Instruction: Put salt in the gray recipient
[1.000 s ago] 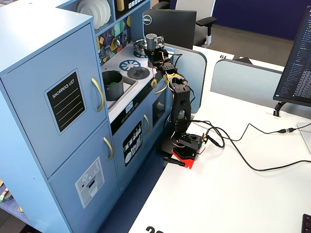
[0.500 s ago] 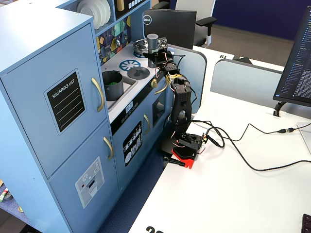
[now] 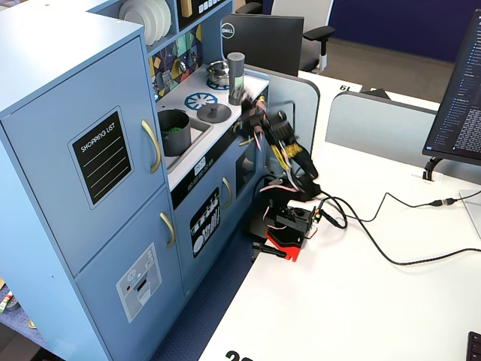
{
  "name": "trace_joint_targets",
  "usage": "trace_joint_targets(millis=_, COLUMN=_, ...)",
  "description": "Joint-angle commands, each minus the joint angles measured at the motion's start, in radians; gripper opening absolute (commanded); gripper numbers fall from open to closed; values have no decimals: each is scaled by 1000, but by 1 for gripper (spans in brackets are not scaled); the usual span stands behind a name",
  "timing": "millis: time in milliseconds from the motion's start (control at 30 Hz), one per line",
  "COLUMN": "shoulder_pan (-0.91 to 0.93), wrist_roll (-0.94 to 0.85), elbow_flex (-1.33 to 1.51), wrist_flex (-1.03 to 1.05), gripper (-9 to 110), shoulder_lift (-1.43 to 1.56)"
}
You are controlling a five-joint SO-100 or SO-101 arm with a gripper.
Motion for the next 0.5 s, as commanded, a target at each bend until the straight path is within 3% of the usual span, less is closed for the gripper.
trace_joint_targets(millis=0, shoulder_pan=-301, wrist_roll=28, elbow_flex=152, wrist_flex=124, gripper=0, shoulder_lift=137)
trace_joint_targets(millis=333, shoulder_pan=-353, wrist_roll=91, elbow_flex=834, wrist_flex=-290, gripper=0, shoulder_lift=298)
trace_joint_targets(millis=467, shoulder_pan=-382, wrist_roll=67, elbow_flex=997, wrist_flex=-324, gripper=0, shoulder_lift=344)
